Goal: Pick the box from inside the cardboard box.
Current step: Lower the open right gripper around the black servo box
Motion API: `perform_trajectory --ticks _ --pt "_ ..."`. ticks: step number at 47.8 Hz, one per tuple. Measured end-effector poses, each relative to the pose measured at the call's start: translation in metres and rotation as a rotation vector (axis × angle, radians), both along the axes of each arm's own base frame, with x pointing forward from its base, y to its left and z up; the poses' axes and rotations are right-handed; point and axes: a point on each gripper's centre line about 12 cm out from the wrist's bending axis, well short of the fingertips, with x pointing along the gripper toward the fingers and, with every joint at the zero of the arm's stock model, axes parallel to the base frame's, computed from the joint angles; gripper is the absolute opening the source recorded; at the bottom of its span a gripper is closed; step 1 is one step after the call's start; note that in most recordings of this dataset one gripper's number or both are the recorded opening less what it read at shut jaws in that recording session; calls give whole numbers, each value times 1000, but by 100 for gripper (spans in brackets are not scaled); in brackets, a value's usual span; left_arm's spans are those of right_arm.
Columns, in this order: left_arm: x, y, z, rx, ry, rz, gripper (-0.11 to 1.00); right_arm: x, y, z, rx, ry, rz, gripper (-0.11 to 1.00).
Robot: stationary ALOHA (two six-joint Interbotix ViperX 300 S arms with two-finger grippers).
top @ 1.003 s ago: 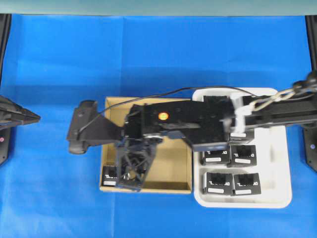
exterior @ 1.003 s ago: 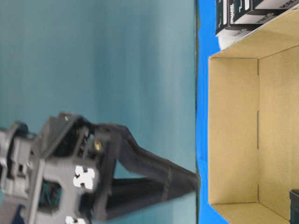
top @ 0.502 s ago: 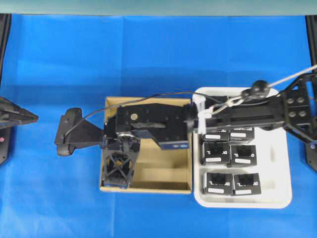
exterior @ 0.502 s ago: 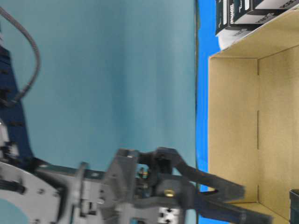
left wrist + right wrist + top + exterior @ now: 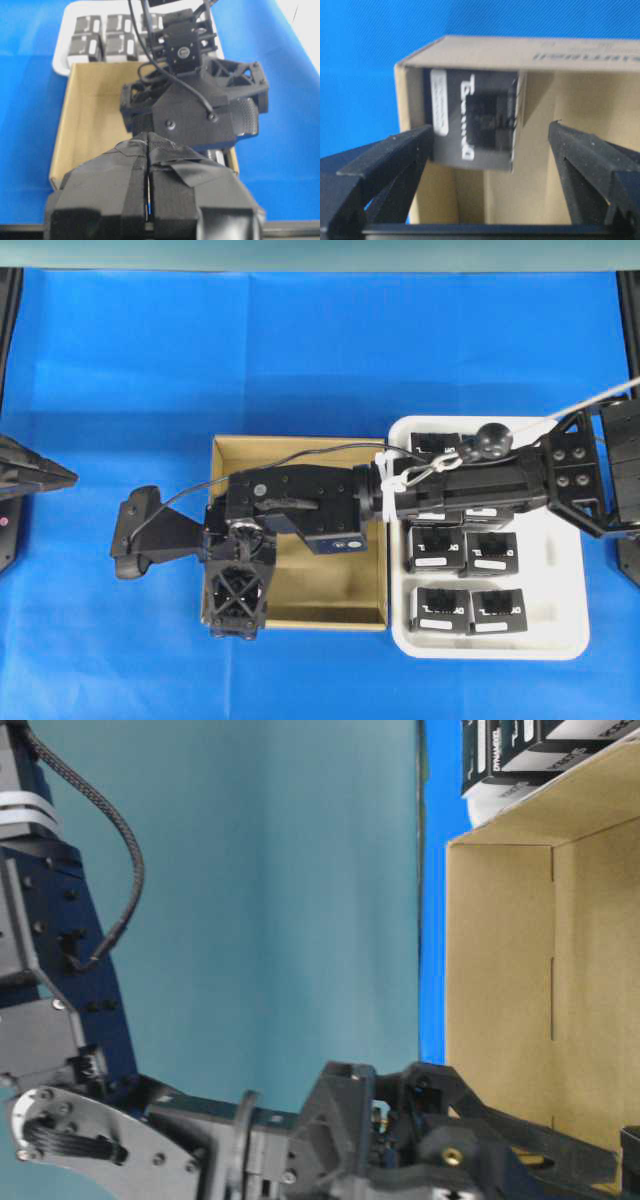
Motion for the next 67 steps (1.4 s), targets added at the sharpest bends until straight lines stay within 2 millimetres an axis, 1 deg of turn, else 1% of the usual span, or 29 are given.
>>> perform_trajectory --ticks 9,15,24,40,48,67 --pt "0 0 0 0 0 0 -7 -1 -3 -6 -1 8 -8 99" --pt "0 0 0 0 2 1 -7 -5 -9 -8 0 21 -26 99" --pt "0 0 0 -3 0 1 -7 -9 -22 -10 -4 29 -48 99" --pt "0 0 0 -4 2 1 -7 -16 -45 -7 -9 42 -84 99" --pt "0 0 0 -3 2 1 -7 -17 -52 -6 -14 28 -84 99" --pt "0 0 0 -4 2 1 -7 -16 -51 0 -24 8 -61 99"
